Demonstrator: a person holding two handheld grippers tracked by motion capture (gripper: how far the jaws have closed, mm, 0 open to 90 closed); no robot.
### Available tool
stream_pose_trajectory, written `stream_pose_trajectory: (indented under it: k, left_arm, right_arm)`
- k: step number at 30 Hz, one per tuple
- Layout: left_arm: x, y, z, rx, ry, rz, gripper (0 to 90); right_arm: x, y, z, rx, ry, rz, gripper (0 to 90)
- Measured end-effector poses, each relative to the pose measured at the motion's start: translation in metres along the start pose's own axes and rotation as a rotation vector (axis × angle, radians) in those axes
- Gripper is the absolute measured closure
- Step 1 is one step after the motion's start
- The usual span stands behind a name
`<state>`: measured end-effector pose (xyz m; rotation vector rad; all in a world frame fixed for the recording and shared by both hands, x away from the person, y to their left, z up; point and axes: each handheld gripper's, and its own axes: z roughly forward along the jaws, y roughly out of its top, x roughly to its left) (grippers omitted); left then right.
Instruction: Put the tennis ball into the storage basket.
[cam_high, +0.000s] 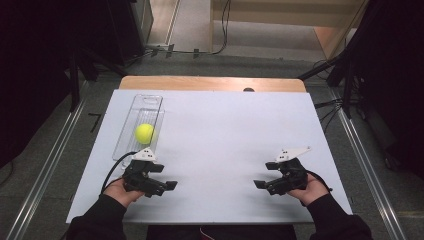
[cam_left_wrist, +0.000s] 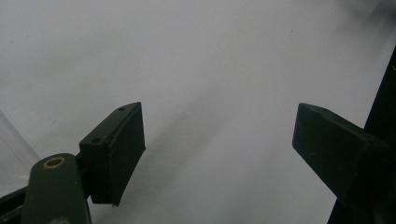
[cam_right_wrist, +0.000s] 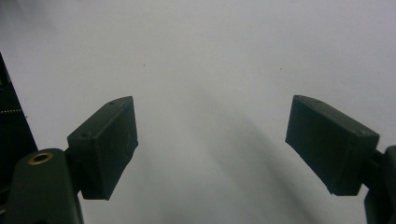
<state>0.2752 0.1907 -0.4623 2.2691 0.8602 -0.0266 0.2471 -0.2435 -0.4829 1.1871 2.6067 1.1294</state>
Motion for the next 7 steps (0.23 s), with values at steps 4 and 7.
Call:
stream_pose_trajectory:
  k: [4,7]
  left_arm:
    - [-0.0002,-0.0003,0.0002,0.006,-0.002,0.005,17.7]
    - [-0.0005,-0.0008,0.0007,0.009,-0.01,0.009,17.7]
  right_arm:
    - [-0.0003,-0.0001,-0.0001,-0.001,-0.001,-0.002,14.8]
    - [-0.0002,-0.0001,0.0,0.0,0.0,-0.002,14.8]
